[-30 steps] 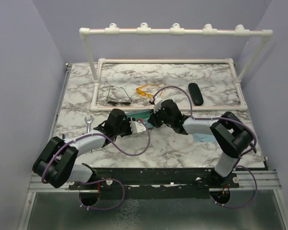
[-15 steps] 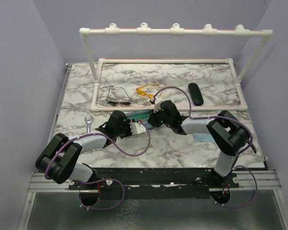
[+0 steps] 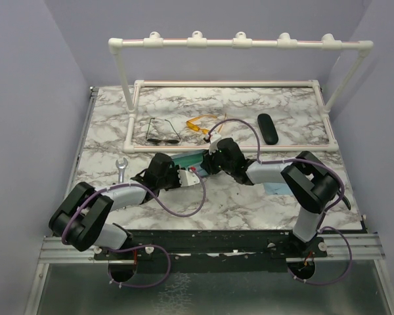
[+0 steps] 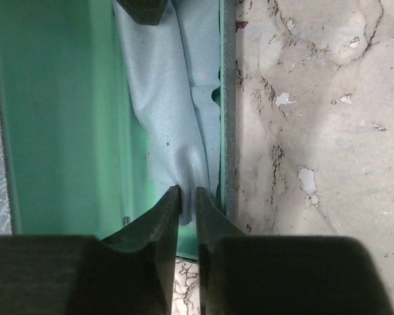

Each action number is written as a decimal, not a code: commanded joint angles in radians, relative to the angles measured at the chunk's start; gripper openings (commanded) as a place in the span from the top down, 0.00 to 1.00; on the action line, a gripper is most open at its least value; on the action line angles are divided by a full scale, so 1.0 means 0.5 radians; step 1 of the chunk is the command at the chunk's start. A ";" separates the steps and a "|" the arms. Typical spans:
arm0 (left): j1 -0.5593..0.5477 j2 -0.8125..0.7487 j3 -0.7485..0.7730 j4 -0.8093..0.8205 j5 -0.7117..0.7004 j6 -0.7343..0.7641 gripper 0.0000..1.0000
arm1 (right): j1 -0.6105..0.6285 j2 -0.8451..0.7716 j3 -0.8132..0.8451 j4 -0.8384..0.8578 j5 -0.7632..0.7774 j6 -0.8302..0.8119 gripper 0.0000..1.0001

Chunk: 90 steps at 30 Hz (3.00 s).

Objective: Organize the sunglasses
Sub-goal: Place the glasses cleaning cloth in the sunglasses case.

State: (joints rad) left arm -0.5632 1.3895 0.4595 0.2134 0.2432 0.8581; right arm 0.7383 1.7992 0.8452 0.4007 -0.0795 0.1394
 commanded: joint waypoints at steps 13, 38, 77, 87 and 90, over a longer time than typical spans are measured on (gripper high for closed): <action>0.002 -0.026 0.059 -0.163 -0.111 0.093 0.99 | 0.021 0.111 -0.005 -0.072 0.023 -0.043 0.82; 0.112 -0.139 0.183 -0.483 0.040 0.357 0.67 | 0.048 -0.136 -0.016 -0.431 0.025 -0.079 0.84; 0.123 0.080 -0.001 -0.246 0.171 0.387 0.85 | 0.045 0.084 -0.029 -0.112 0.008 0.119 0.98; 0.139 0.047 0.046 -0.390 0.074 0.487 0.86 | 0.034 -0.010 -0.081 -0.188 0.092 0.129 0.98; 0.139 0.018 0.052 -0.412 0.070 0.490 0.86 | 0.027 -0.029 -0.081 -0.206 0.097 0.127 0.98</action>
State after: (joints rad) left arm -0.5049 1.4090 0.4934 0.1329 0.3332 1.0817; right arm 0.7586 1.8057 0.8288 0.3641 -0.0742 0.2020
